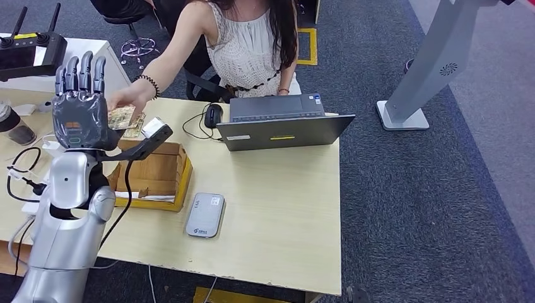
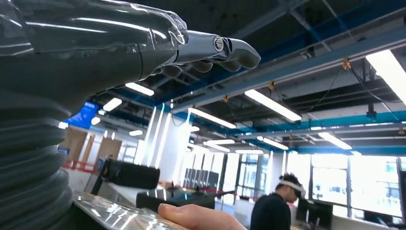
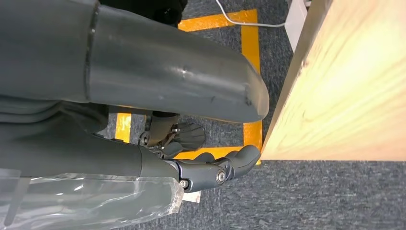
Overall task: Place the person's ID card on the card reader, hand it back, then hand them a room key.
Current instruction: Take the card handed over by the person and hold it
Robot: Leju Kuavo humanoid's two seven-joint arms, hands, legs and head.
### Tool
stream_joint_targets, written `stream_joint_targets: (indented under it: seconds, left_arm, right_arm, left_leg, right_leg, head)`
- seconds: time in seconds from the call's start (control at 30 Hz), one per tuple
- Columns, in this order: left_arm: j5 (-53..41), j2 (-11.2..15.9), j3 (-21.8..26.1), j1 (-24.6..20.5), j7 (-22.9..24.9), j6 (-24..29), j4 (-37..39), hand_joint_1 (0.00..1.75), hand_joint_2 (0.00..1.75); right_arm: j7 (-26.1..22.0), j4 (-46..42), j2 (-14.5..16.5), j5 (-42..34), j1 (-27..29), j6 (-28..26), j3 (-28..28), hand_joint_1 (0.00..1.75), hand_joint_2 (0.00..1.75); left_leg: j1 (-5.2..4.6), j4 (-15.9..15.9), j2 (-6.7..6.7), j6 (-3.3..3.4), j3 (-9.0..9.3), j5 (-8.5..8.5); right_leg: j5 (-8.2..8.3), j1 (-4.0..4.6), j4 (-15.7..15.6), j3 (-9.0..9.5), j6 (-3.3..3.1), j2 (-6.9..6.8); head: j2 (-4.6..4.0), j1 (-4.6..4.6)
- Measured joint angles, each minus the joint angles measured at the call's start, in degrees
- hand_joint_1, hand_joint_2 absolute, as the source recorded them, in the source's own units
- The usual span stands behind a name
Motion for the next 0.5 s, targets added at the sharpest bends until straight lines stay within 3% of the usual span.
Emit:
stream_joint_targets:
  seconds: [0.2,0.33,0.5]
  left_arm:
    - [-3.0,1.7,-2.4,-1.6,3.0,1.2,1.7,0.0,1.75]
    - [-3.0,2.2,-2.8,-1.9,3.1,1.3,2.5,1.75,1.75]
    - [-3.0,2.3,-2.9,-2.1,2.2,1.4,3.6,1.75,1.75]
  right_arm:
    - [0.6,0.0,0.3,1.4,-0.3,0.4,0.3,0.0,0.0]
    - [1.2,0.0,0.7,1.4,-0.5,0.0,0.3,0.0,0.0]
    - [1.4,0.0,1.0,1.5,-0.6,-0.2,0.3,0.0,0.0]
  left_leg:
    - [0.0,0.0,0.0,0.0,0.0,0.0]
    - [0.0,0.0,0.01,0.0,0.0,0.0]
    - [0.0,0.0,0.01,0.0,0.0,0.0]
  right_leg:
    - [0.0,0.0,0.0,0.0,0.0,0.0]
    - [0.0,0.0,0.0,-0.01,0.0,0.02]
    - [0.0,0.0,0.0,0.0,0.0,0.02]
  head:
    - [0.0,0.01]
    - [0.0,0.01]
    - [0.0,0.0]
